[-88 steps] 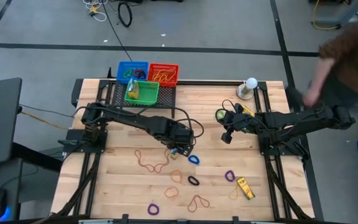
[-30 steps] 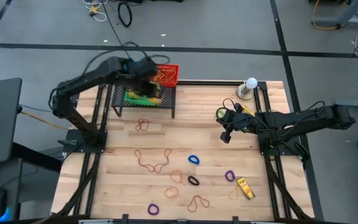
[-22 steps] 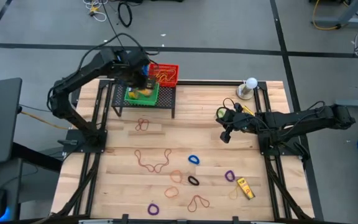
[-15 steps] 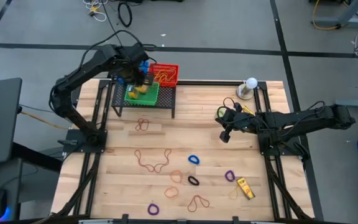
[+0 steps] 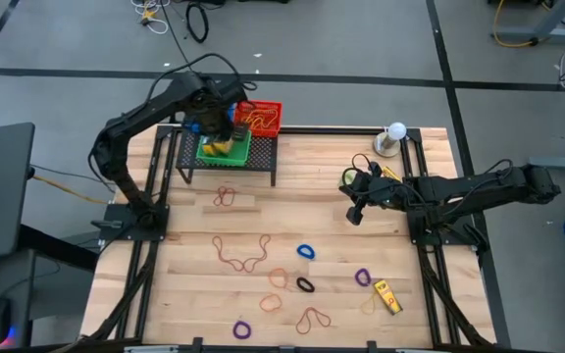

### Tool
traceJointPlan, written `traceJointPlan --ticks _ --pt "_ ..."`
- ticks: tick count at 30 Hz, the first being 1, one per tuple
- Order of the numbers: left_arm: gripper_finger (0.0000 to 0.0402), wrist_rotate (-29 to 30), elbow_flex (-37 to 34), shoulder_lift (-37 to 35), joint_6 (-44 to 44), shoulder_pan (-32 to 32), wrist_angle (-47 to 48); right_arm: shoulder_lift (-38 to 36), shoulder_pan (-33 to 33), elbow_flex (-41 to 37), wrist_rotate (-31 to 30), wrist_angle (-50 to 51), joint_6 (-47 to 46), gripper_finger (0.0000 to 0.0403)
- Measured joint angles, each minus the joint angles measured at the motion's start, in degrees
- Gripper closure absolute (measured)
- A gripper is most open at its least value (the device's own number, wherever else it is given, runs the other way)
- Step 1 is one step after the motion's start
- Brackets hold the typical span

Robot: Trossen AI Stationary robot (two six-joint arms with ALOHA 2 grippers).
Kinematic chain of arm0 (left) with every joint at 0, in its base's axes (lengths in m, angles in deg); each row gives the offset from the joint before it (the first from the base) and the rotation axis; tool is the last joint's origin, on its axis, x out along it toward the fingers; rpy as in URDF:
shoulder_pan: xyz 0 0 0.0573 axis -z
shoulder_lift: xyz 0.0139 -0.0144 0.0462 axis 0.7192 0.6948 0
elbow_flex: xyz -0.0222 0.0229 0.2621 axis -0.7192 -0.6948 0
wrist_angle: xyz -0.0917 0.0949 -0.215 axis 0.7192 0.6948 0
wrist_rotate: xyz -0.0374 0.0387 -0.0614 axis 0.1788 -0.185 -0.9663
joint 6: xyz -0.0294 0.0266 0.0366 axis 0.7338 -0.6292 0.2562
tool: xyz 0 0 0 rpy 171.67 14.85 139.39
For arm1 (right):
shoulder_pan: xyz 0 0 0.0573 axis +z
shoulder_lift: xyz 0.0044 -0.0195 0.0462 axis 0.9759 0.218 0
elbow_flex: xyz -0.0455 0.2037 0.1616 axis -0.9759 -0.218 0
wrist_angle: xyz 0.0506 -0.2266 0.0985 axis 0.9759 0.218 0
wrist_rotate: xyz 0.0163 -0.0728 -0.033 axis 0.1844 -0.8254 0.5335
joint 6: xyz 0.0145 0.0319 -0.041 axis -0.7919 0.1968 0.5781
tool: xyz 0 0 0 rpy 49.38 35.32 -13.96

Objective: Pick & Place Office Desk Supplies
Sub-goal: Put the crayon box into the green bin

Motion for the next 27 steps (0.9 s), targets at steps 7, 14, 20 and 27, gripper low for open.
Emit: traceJointPlan --ticks 7,14,20,27 --pt "0.0286 0.46 -0.02 0.33 -0.11 0.00 0.51 0.00 0.00 0.00 0.13 0.00 0.00 0.0391" --pt "0.0243 0.87 -0.02 0.33 -1.14 0.03 0.46 0.00 0.01 0.00 0.13 0.00 0.00 0.0391" --pt "0.0218 1.36 -0.02 0.33 -1.66 0.09 0.44 -0.02 0.00 -0.02 0.11 0.02 0.00 0.0391" --pt "0.0221 1.39 -0.02 0.33 -2.96 0.11 0.25 0.01 0.02 0.00 0.09 0.02 0.00 0.0391"
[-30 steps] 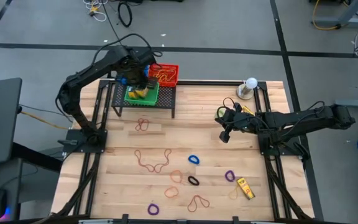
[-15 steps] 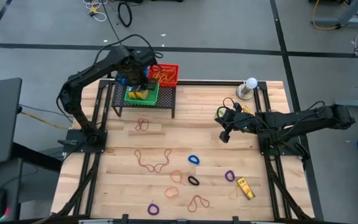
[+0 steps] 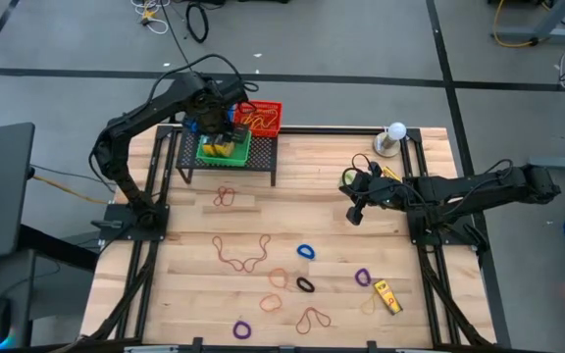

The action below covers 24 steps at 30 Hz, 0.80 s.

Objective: Pick & Place Office Desk Supplies
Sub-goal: Put the crayon box into the green bin

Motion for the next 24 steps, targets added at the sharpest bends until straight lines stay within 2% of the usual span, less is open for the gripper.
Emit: traceJointPlan --ticks 12,24 --pt "0.0250 1.27 0.00 0.00 -1.69 0.00 -1.53 -0.02 -0.02 0.00 -0.15 0.00 0.00 0.0391" --pt "0.0298 1.46 0.00 0.00 -1.42 0.00 -1.42 -0.02 -0.02 0.00 -0.11 0.00 0.00 0.0391"
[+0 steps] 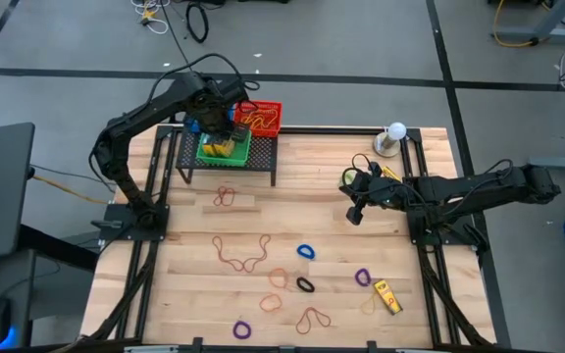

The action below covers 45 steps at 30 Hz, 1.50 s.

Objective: Pick & Place Office Desk Supplies
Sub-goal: Put the crayon box into the green bin

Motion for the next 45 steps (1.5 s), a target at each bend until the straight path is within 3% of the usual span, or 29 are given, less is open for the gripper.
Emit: traceJointPlan --ticks 26,45 --pt "0.0308 4.05 0.02 -0.31 5.47 0.02 3.21 0.00 0.02 0.00 0.15 0.00 0.00 0.0391" --pt "0.0303 3.59 0.02 -0.31 0.79 0.37 3.19 0.00 0.02 0.00 -0.07 0.00 -0.02 0.0391"
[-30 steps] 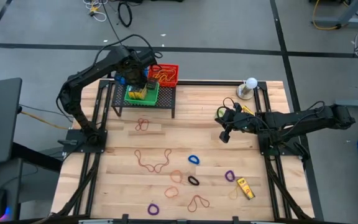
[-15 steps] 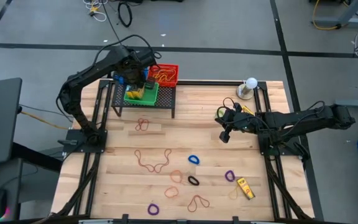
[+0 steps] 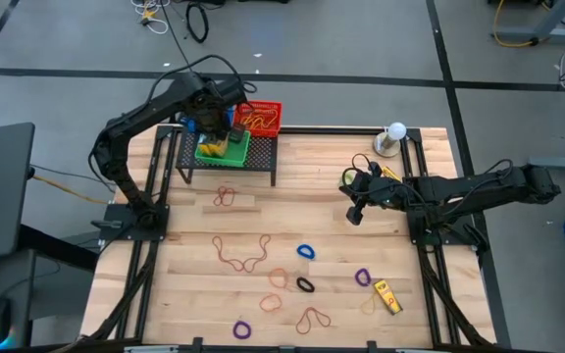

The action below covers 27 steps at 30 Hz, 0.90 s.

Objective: Pick & Place Office Desk Supplies
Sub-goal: Put the crayon box into the green bin, then put the black spring keychain into the blue bin

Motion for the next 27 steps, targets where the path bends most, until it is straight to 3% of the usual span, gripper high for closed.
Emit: traceJointPlan --ticks 13,23,27 --pt "0.0220 0.10 0.78 -0.02 -0.64 0.40 0.70 0.01 0.00 -0.01 0.03 0.00 0.00 0.0391" --pt "0.0189 2.07 13.97 -0.11 -3.47 0.39 1.05 0.00 0.00 -0.02 0.24 0.00 -1.10 0.0391" --pt "0.0195 3.13 19.00 -0.15 -10.95 2.60 -1.00 0.01 -0.02 -0.01 0.22 0.00 -1.38 0.0391"
